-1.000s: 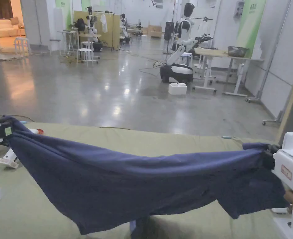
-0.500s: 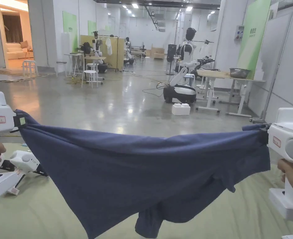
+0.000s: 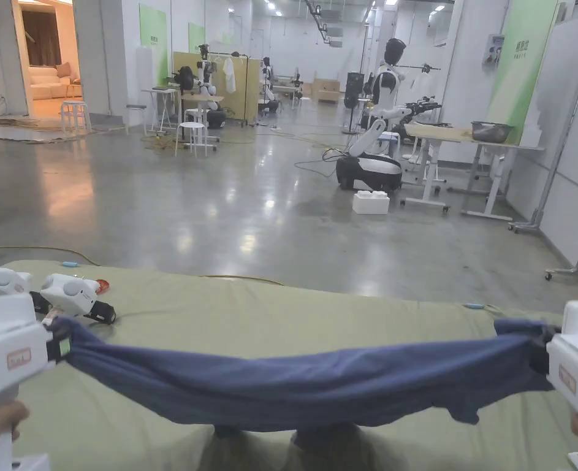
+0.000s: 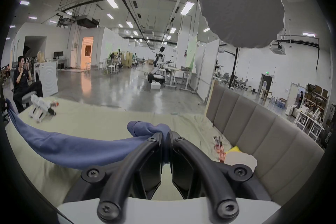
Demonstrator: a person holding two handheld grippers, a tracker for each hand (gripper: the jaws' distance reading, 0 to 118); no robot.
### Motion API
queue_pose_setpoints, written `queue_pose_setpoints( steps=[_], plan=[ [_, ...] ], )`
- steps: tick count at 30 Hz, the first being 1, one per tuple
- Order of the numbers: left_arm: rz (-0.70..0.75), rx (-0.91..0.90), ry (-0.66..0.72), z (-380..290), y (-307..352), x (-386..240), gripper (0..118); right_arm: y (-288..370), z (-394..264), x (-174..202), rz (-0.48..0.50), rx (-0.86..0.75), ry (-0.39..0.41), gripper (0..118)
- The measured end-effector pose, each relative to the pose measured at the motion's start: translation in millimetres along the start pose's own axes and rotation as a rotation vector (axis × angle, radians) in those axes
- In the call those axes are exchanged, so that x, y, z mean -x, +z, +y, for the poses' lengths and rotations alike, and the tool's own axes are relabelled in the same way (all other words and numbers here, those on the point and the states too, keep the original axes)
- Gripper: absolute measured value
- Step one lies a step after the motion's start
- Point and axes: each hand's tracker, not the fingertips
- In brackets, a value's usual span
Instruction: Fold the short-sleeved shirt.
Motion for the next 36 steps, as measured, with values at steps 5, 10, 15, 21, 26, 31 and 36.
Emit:
queue_pose_setpoints(
  steps=[5, 10, 15, 21, 26, 31, 36],
  plan=[
    [0.009, 0.058, 0.033, -73, 29, 18, 1, 13, -68, -1, 0.022, 0.061, 0.07, 5],
    [0.034, 0.114, 0.039, -125, 68, 26, 1, 54, -123, 6, 0.009, 0.112, 0.099, 5],
    [0.064, 0.204, -0.021, -163, 80, 32, 1, 78, -173, 11, -0.001, 0.2, 0.094, 5],
    [0.092, 0.298, -0.044, -194, 79, 39, 8, 83, -223, 9, -0.013, 0.313, 0.057, 6],
    [0.173, 0.288, -0.066, -199, 85, 46, 34, 95, -237, 9, -0.048, 0.299, 0.055, 20],
    [0.209, 0.22, -0.135, -190, 90, 41, 70, 107, -218, 19, -0.03, 0.199, -0.002, 75],
    [0.147, 0.128, -0.209, -171, 97, -2, 70, 115, -187, 55, 0.053, 0.069, -0.046, 75]
  ],
)
